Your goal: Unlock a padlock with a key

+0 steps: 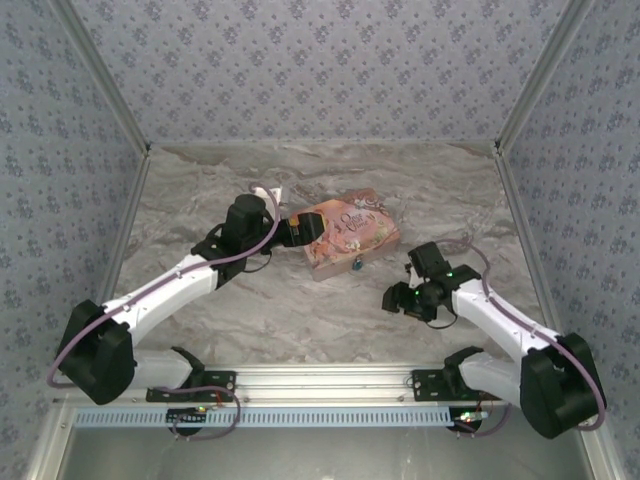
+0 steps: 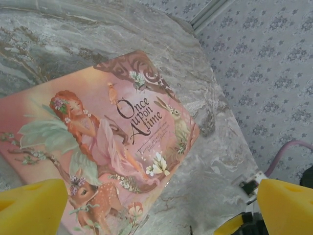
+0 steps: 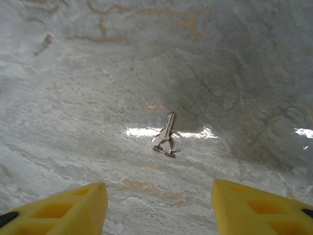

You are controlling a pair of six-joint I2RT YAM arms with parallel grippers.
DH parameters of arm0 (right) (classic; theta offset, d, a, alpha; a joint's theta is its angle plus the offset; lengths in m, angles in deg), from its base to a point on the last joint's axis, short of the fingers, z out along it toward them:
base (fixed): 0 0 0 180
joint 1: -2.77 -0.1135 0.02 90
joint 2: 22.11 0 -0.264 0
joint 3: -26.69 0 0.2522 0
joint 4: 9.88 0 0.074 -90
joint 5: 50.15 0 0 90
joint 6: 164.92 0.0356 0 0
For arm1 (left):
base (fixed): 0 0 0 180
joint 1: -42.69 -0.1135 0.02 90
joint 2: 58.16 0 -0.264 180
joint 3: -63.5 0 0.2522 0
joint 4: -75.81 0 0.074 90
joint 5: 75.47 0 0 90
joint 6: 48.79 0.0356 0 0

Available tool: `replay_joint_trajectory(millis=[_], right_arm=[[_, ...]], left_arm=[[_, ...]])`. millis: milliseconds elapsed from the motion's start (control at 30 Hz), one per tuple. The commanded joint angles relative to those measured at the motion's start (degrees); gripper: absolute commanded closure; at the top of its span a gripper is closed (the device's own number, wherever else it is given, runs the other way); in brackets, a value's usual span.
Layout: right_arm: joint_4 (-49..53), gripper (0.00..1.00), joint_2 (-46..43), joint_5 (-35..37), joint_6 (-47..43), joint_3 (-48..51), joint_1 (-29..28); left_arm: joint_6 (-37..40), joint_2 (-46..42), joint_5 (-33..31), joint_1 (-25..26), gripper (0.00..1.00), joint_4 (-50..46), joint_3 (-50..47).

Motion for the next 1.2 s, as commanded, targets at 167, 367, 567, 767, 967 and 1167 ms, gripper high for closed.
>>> replay_joint_trajectory(millis=[167, 367, 567, 767, 967, 1167], right_arm=[[-1.7, 0.53, 6.8, 4.5, 0.0, -2.2, -3.2], [-2.3, 0.58, 10.3, 6.1, -0.5, -3.7, -5.0], [-2.1, 0.61, 12.3, 7.5, -0.8, -5.1, -5.9], [-2.3, 0.66, 13.7, 8.1, -1.2, -5.9, -6.1], [-2.3, 0.71, 15.4, 7.8, -1.3, -6.2, -6.7], [-0.5, 0.71, 16.0, 7.4, -2.0, -6.3, -7.3]], left_arm=[[-0.1, 0.3, -1.3, 0.5, 0.01, 2.7, 0.0], [-0.3, 0.3, -1.4, 0.5, 0.01, 2.9, -0.1], [-0.7, 0.4, -1.6, 0.5, 0.01, 2.6, -0.2], [-0.8, 0.5, -1.9, 0.5, 0.01, 2.6, -0.2], [-0.9, 0.5, -1.9, 0.5, 0.01, 2.3, -0.2], [-0.7, 0.6, -2.2, 0.5, 0.01, 2.0, -0.1]])
